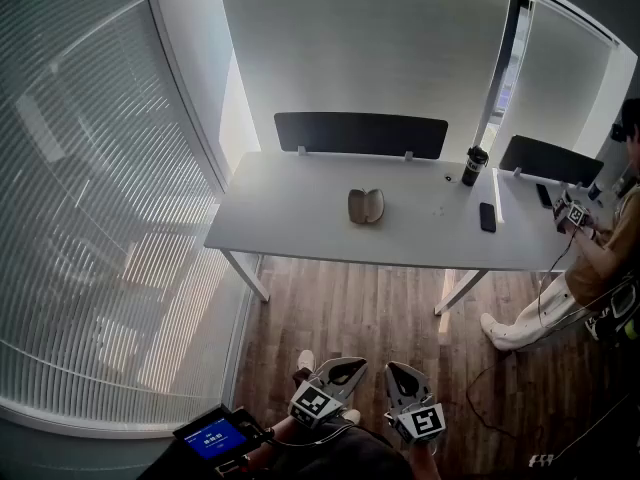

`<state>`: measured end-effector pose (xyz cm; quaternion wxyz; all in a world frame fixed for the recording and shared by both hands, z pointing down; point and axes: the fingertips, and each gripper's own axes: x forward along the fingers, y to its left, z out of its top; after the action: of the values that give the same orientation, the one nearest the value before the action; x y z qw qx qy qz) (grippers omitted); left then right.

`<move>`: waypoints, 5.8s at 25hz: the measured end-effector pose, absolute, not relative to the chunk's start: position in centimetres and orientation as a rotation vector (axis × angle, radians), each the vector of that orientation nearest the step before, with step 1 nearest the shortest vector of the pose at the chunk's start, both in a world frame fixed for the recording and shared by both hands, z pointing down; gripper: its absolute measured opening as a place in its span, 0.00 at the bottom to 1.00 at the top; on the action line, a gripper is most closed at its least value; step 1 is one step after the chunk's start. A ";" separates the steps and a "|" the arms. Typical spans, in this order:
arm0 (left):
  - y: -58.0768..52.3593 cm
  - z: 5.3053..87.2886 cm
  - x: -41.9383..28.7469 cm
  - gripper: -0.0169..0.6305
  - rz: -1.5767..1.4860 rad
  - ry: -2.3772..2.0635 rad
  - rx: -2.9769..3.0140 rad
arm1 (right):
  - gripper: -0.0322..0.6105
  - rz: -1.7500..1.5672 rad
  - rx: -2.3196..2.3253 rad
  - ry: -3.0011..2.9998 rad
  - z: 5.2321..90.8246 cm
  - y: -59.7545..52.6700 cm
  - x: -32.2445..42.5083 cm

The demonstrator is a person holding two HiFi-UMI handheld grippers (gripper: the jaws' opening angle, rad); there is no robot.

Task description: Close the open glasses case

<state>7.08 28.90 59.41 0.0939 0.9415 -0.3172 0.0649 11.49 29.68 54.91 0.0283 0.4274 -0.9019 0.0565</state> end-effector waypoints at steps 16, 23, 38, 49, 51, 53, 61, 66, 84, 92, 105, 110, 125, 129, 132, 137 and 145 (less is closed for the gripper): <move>29.2 59.5 6.0 0.04 0.225 -0.966 2.755 | 0.05 0.179 1.297 -2.799 54.7 29.5 10.7; 29.1 59.2 5.8 0.04 0.207 -0.984 2.747 | 0.05 0.174 1.311 -2.789 55.1 29.6 10.8; 29.5 59.7 5.6 0.04 0.209 -0.967 2.755 | 0.05 0.162 1.274 -2.806 54.9 29.9 9.9; 30.0 59.8 6.2 0.04 0.227 -0.955 2.788 | 0.05 0.189 1.282 -2.802 54.7 30.1 10.0; 29.9 60.1 6.1 0.04 0.221 -0.968 2.793 | 0.05 0.167 1.270 -2.803 55.2 30.2 10.1; 29.8 60.0 6.1 0.04 0.223 -0.967 2.785 | 0.05 0.166 1.273 -2.805 55.1 30.1 10.2; 29.6 59.7 6.1 0.04 0.228 -0.967 2.783 | 0.05 0.180 1.278 -2.798 55.3 29.9 10.3; 29.6 60.6 5.8 0.04 0.248 -0.964 2.751 | 0.05 0.181 1.278 -2.794 55.2 29.7 10.3; 29.3 60.0 6.2 0.04 0.251 -0.961 2.774 | 0.05 0.197 1.271 -2.798 55.5 29.4 10.5; 29.1 60.3 6.1 0.04 0.243 -0.973 2.781 | 0.05 0.219 1.284 -2.811 56.1 29.1 10.9; 29.1 59.5 6.3 0.04 0.250 -0.975 2.763 | 0.05 0.204 1.261 -2.812 55.2 29.1 10.7; 29.1 60.7 5.9 0.04 0.259 -0.984 2.756 | 0.05 0.205 1.262 -2.811 55.4 29.2 10.5; 29.0 60.6 6.0 0.04 0.237 -0.992 2.744 | 0.05 0.215 1.230 -2.806 55.7 29.1 10.2; 28.9 59.0 6.0 0.04 0.207 -0.997 2.732 | 0.05 0.214 1.235 -2.801 55.7 29.0 10.2; 28.8 59.2 6.0 0.04 0.222 -1.003 2.736 | 0.05 0.212 1.240 -2.800 55.7 29.2 10.4; 29.2 60.1 6.1 0.04 0.245 -0.974 2.753 | 0.05 0.222 1.264 -2.798 55.7 29.3 10.6; 29.4 59.5 6.1 0.04 0.232 -0.974 2.751 | 0.05 0.210 1.271 -2.803 55.6 29.4 10.6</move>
<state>6.09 29.42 59.51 0.1068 0.9343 -0.3309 0.0788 10.63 29.38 55.62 0.0284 0.4119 -0.9082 0.0682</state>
